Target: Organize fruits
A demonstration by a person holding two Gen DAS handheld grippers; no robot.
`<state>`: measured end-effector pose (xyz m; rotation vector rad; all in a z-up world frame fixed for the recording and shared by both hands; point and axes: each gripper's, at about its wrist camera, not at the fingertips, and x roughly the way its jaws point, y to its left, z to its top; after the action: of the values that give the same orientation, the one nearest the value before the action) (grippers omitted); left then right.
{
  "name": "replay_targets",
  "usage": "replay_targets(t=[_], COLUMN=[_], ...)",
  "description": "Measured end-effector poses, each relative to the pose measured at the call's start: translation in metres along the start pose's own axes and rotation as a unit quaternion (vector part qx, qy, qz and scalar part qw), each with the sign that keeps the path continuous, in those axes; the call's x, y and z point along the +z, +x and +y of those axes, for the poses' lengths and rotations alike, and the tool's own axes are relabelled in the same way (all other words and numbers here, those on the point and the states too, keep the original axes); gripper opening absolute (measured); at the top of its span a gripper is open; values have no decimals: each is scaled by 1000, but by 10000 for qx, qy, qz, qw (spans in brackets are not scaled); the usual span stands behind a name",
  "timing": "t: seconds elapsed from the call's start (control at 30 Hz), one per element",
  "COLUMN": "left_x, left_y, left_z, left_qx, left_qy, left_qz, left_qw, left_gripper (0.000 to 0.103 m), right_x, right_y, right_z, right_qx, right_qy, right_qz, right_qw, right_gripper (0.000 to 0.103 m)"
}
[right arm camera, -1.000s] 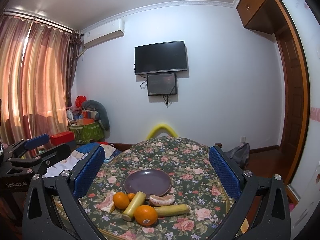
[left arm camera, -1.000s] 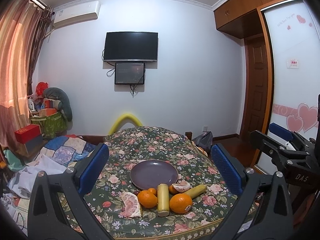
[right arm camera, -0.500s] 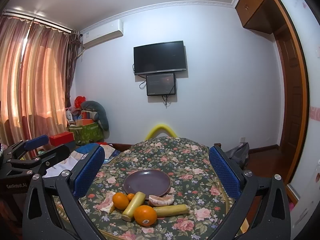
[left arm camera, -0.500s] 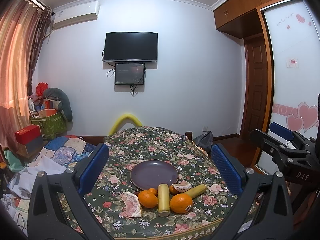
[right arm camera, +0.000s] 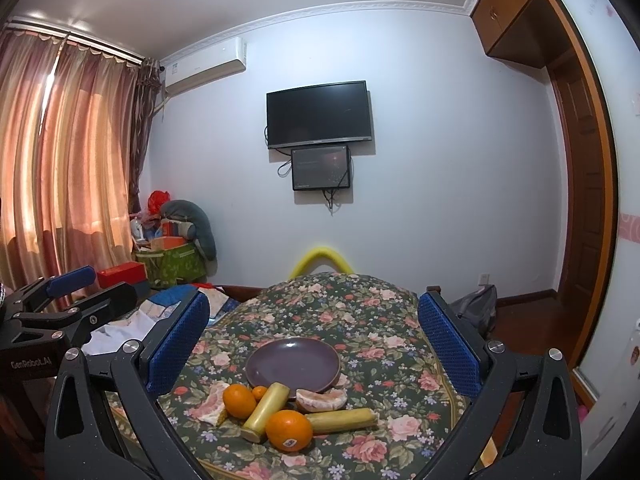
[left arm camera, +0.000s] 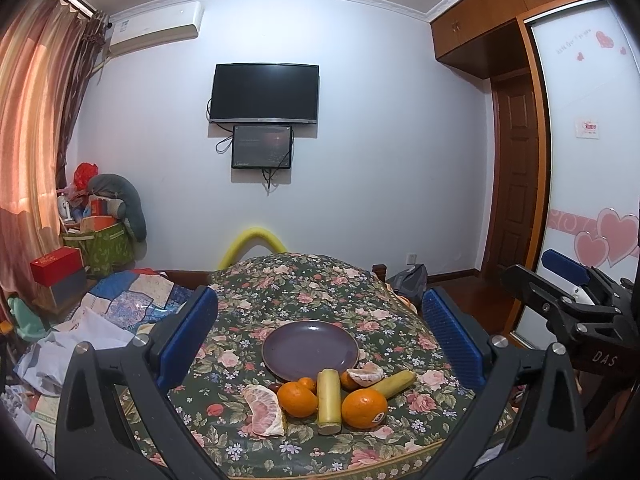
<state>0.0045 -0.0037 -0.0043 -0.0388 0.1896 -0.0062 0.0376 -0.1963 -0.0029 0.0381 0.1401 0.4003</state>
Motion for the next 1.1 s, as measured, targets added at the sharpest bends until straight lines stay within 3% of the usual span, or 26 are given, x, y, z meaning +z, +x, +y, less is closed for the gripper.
replay_targets(t=[0.53, 0.8, 1.03, 1.1], left_x=[-7, -19, -43, -51], left_y=[21, 59, 98, 110], left_z=[8, 19, 31, 34], left_qx=[84, 204, 251, 234], left_qy=[-56, -82, -128, -110], left_qz=[93, 574, 1096, 1289], left_qw=[9999, 9981, 9936, 9913], left_gripper=[103, 103, 103, 95], right_x=[-12, -28, -54, -62], right_y=[19, 45, 83, 92], right_z=[-6, -15, -23, -26], right_qx=[-56, -189, -67, -35], right_qy=[26, -32, -18, 41], right_qz=[295, 709, 1504, 1658], right_qw=[9995, 9973, 9886, 9861], right_gripper=[103, 103, 103, 103])
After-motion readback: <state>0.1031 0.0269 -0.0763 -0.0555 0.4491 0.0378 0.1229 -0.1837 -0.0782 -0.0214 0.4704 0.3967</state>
